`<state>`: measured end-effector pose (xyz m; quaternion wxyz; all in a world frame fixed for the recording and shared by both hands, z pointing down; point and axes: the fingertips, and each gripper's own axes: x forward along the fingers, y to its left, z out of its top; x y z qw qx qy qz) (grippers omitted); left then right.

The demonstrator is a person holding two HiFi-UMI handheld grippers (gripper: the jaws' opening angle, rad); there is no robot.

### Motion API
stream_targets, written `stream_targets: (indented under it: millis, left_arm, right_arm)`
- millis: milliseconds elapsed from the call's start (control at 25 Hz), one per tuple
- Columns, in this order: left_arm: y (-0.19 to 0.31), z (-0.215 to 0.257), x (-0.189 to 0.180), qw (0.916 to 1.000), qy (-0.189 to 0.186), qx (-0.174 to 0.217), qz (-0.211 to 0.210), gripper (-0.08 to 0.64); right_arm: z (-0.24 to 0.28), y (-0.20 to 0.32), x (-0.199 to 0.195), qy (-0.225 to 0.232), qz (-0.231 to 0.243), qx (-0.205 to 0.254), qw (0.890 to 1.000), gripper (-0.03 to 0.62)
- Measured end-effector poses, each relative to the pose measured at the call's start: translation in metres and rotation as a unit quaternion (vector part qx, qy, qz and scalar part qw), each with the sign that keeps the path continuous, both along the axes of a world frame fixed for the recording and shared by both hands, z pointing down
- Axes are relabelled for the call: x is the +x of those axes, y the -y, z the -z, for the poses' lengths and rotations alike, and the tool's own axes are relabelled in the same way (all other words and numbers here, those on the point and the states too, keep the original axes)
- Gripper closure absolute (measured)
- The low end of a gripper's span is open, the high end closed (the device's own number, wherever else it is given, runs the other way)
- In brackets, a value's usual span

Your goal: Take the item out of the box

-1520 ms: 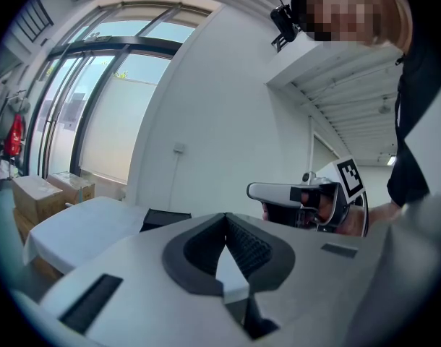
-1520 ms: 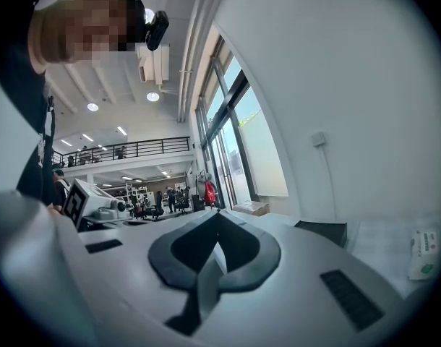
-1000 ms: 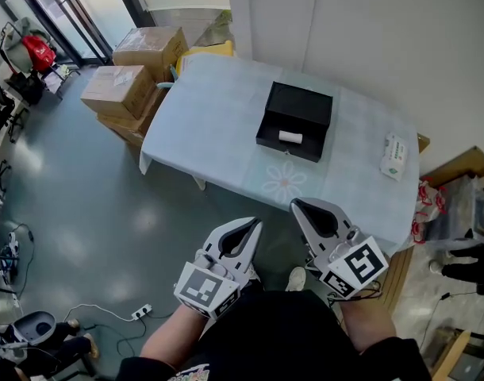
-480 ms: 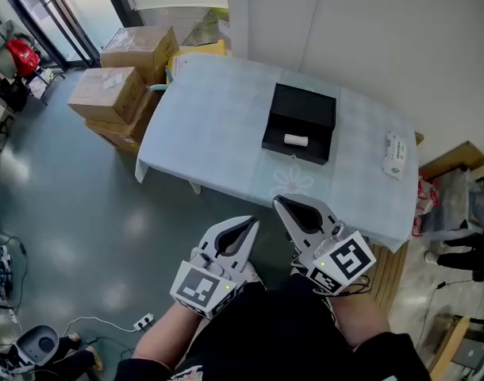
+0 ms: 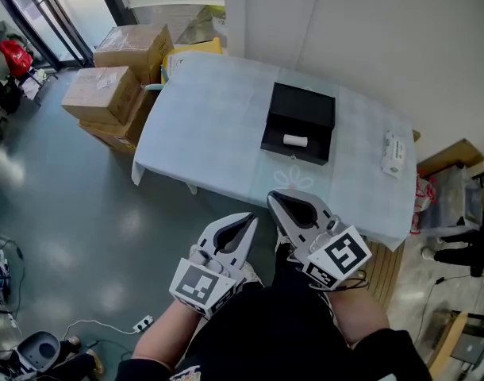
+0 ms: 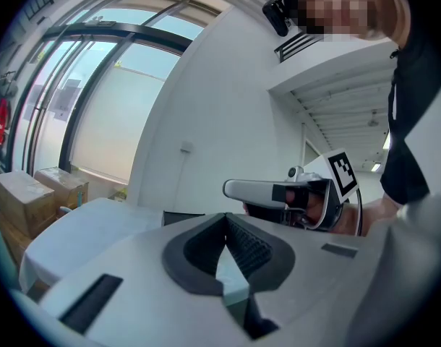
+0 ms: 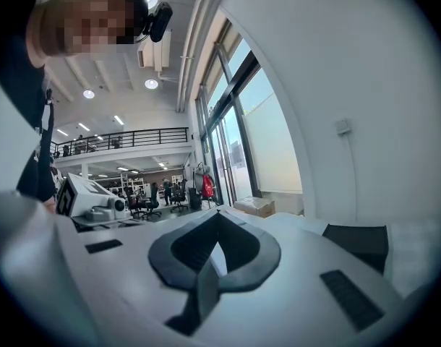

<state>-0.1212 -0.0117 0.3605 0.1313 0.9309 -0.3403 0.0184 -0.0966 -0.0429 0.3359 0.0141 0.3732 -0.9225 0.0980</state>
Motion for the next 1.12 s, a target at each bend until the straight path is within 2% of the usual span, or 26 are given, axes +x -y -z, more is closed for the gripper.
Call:
stream_targets:
  millis: [240,680,1120]
  left_arm:
    - [0.014,0.003,0.012,1.0000,0.005,0.005,0.002,0.552]
    - [0.048,-0.009,0.060,0.9996,0.028,-0.001,0.000,0.552]
    - [0.082,-0.018,0.114,0.9993,0.036,0.012,0.000,0.552]
  right_arm:
    - [-0.003,0.018,0.013,-0.008,0.014,0.004,1.000,0.583]
    - [-0.028,0.069,0.060,-0.021,0.040,-0.011,0.999,0.583]
    - [-0.057,0.123,0.114,-0.076,0.061,-0.022,0.995,0.583]
